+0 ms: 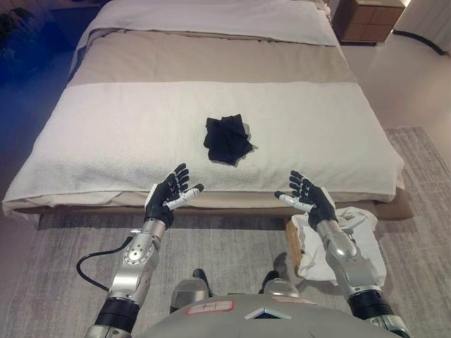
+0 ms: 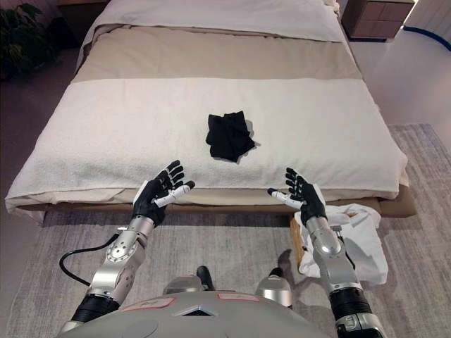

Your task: Put the clothes on the bed into the basket.

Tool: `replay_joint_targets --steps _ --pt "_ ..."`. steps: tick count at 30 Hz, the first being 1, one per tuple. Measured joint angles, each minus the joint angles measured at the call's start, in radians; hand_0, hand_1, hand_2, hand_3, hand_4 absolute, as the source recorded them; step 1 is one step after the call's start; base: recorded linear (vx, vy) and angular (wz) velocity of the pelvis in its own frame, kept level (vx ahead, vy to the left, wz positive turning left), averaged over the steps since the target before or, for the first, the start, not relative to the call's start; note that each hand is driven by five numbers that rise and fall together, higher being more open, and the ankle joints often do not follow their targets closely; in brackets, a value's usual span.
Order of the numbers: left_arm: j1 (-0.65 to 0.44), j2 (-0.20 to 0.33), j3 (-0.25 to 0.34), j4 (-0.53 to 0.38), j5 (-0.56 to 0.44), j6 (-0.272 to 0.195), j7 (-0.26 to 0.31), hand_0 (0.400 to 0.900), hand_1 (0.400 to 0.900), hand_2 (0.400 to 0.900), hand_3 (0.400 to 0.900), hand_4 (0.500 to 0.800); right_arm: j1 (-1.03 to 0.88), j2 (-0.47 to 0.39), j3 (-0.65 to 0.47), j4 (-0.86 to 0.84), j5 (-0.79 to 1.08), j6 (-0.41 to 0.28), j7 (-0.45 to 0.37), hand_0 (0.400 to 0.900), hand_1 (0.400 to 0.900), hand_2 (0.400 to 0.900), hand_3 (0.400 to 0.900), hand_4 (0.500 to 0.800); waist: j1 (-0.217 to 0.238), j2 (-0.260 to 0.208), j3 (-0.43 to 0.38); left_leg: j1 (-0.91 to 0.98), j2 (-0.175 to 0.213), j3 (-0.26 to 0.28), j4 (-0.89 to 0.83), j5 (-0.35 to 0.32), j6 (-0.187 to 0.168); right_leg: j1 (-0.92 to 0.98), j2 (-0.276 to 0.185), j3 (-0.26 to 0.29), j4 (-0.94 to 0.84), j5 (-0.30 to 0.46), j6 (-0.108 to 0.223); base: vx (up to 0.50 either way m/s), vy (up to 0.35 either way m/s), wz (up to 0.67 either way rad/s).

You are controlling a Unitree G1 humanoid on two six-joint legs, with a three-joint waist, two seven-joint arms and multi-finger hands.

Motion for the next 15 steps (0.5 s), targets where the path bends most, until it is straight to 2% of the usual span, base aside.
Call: replay_joint_targets --steps 12,15 --pt "0.007 0.002 0.000 0.000 0.000 0.000 -0.024 0.900 0.900 0.900 0.900 0.800 0.009 0.000 0.000 0.000 -0.021 0.000 0.001 0.900 0.900 0.900 0.900 0.800 -0.003 -0.027 -0.001 0.001 0.004 0.004 0.000 0.000 -0.002 0.003 0.008 0.001 -0.007 0.000 0.000 0.01 -0.013 -0.02" --pt "0.015 0.002 0.000 0.000 0.000 0.000 -0.029 0.900 0.900 0.900 0.900 0.800 0.008 0.000 0.000 0.000 -0.030 0.000 0.003 0.900 0.900 0.900 0.900 0.800 -0.020 -0.029 -0.001 -0.002 0.005 0.008 0.000 -0.002 -0.002 -0.001 0.008 0.002 -0.007 0.000 0.000 0.02 -0.045 -0.06"
